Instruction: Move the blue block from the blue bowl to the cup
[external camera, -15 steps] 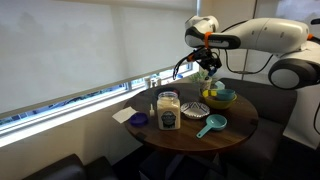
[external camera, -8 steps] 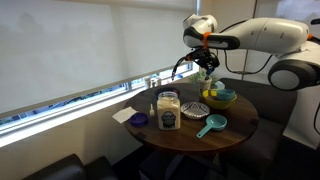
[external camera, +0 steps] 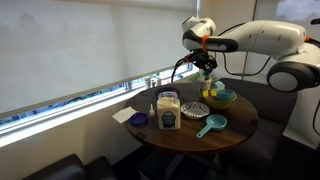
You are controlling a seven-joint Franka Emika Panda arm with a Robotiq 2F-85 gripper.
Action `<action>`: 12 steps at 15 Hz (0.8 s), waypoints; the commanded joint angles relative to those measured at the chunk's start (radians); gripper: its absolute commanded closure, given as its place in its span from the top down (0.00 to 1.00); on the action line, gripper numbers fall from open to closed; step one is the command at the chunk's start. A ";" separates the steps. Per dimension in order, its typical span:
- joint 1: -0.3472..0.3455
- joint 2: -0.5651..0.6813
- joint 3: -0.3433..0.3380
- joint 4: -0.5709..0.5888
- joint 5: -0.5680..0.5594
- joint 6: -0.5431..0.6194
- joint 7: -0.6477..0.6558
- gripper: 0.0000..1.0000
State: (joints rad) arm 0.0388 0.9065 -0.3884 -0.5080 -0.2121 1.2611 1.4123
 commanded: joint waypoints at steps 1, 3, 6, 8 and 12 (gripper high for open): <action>0.008 0.017 -0.005 0.028 -0.010 0.021 -0.004 0.13; 0.014 0.013 -0.001 0.027 -0.004 0.019 0.000 0.63; 0.025 0.003 0.004 0.025 0.006 0.013 0.008 0.77; 0.027 -0.002 0.004 0.027 0.009 0.016 0.013 0.91; -0.008 0.007 0.070 0.188 -0.007 0.040 0.035 1.00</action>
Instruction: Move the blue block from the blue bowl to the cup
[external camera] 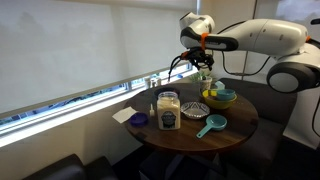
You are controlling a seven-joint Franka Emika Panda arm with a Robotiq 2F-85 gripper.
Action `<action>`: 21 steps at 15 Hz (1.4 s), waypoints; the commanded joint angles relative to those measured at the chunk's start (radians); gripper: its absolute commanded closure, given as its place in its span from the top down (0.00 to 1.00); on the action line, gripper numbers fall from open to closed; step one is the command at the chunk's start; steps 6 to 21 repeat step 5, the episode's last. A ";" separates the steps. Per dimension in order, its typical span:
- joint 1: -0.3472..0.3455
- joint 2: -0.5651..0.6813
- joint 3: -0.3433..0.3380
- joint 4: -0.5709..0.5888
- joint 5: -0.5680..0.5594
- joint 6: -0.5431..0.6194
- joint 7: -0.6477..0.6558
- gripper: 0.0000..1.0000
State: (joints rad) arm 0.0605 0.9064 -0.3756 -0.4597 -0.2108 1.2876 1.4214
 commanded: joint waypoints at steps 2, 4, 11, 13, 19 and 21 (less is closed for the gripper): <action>0.018 -0.085 0.052 0.064 -0.047 0.095 0.019 1.00; 0.039 -0.120 0.060 0.080 -0.067 0.161 -0.015 1.00; 0.012 -0.082 0.067 0.085 -0.056 0.117 -0.001 1.00; 0.012 -0.082 0.067 0.085 -0.056 0.117 -0.001 1.00; 0.012 -0.082 0.067 0.085 -0.056 0.117 -0.001 1.00; 0.012 -0.082 0.067 0.085 -0.056 0.117 -0.001 1.00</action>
